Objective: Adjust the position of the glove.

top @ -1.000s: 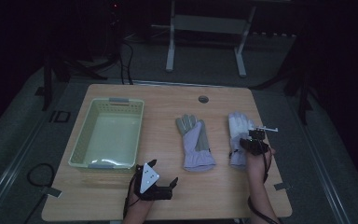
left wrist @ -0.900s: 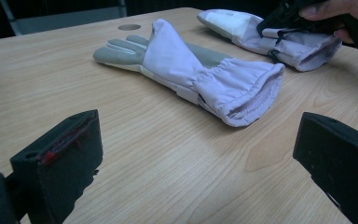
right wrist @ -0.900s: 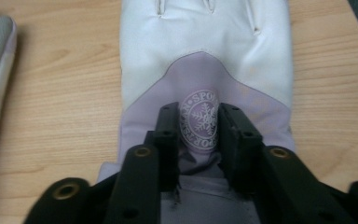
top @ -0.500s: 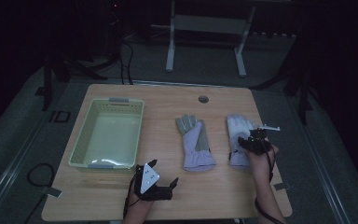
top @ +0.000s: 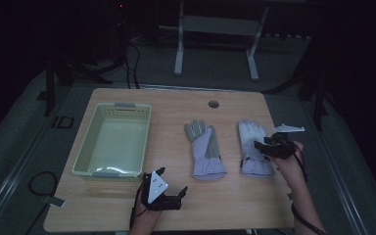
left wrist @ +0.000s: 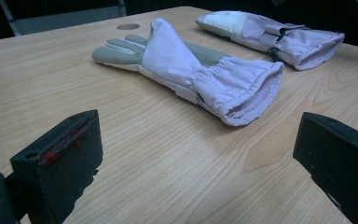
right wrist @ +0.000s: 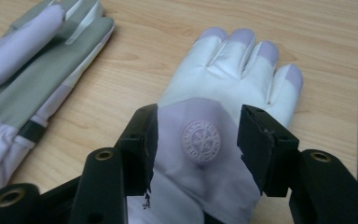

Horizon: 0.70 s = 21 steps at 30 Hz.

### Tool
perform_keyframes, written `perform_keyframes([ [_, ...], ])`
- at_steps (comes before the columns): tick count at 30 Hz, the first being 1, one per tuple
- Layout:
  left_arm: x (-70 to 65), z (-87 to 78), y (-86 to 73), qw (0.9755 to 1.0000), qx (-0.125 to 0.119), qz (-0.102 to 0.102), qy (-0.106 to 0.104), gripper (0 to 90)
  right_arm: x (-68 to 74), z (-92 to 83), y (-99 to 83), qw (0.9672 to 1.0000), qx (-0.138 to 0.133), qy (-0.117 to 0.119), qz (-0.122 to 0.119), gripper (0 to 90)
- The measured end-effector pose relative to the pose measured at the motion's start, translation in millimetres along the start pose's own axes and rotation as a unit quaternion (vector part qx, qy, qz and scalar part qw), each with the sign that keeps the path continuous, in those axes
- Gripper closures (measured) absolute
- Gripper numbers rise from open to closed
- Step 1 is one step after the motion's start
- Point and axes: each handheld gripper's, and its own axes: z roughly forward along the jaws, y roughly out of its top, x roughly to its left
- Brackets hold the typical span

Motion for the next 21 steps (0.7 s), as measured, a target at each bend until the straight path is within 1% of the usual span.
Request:
perform_keyframes([
  [2, 0.0, 0.1, 0.1, 1.0, 0.0, 0.0, 0.0, 1.4, -2.8, 4.8, -0.2, 0.9999, 0.007, -0.003, 0.007, 45.5],
  [3, -0.2, 0.0, 0.0, 1.0, 0.0, 0.001, 0.001, 1.4, -3.4, 7.6, -0.7, 0.9999, 0.01, -0.008, 0.011, 45.1],
  [5, -0.3, -0.2, 0.0, 1.0, -0.001, 0.002, 0.001, 1.4, -4.2, 14.0, -3.2, 0.9997, 0.016, -0.006, 0.016, 44.1],
  [6, -0.3, -0.2, -0.1, 1.0, -0.001, 0.002, 0.0, 1.4, -4.7, 17.3, -5.2, 0.9996, 0.02, -0.008, 0.019, 46.5],
  [7, -0.3, -0.2, -0.1, 1.0, -0.001, 0.002, 0.0, 1.4, -5.0, 20.6, -7.6, 0.9994, 0.022, -0.005, 0.024, 47.1],
  [8, -0.2, -0.3, -0.1, 1.0, -0.001, 0.002, 0.0, 1.4, -5.0, 24.1, -10.2, 0.9993, 0.025, -0.007, 0.027, 47.6],
  [9, -0.1, -0.2, -0.1, 1.0, -0.002, 0.001, 0.0, 1.4, -5.1, 28.1, -13.0, 0.999, 0.031, -0.008, 0.031, 50.6],
  [10, 0.1, -0.2, -0.1, 1.0, -0.002, 0.0, -0.001, 1.4, -5.1, 31.6, -15.2, 0.9987, 0.04, -0.007, 0.032, 51.0],
  [11, 0.1, -0.2, -0.2, 1.0, -0.002, 0.0, -0.001, 1.4, -4.3, 36.4, -18.5, 0.9985, 0.045, -0.012, 0.029, 51.1],
  [12, -0.1, -0.4, -0.3, 1.0, -0.003, 0.0, 0.0, 1.4, -3.0, 40.0, -22.3, 0.9988, 0.042, -0.016, 0.02, 53.7],
  [13, -0.1, -0.4, -0.3, 1.0, -0.003, 0.0, 0.0, 1.4, -3.0, 40.0, -22.3, 0.9988, 0.042, -0.016, 0.02, 53.7],
  [14, -0.4, -0.6, -0.3, 1.0, -0.003, 0.002, 0.001, 1.4, -1.7, 40.5, -25.0, 0.9991, 0.034, -0.014, 0.022, 58.2],
  [15, -0.4, -0.7, -0.3, 1.0, -0.003, 0.002, 0.001, 1.4, -1.3, 40.2, -25.3, 0.999, 0.035, -0.013, 0.023, 61.9],
  [17, -0.5, -0.8, -0.4, 1.0, -0.004, 0.001, 0.002, 1.4, -0.5, 40.0, -26.0, 0.9991, 0.033, -0.012, 0.023, 63.3],
  [19, -0.5, -0.6, -0.3, 1.0, -0.003, 0.002, 0.002, 1.4, 0.2, 40.2, -26.4, 0.9987, 0.033, -0.013, 0.036, 65.2],
  [21, -0.5, -0.6, -0.3, 1.0, -0.003, 0.002, 0.002, 1.4, 1.2, 40.2, -26.6, 0.9986, 0.033, -0.015, 0.037, 65.2],
])
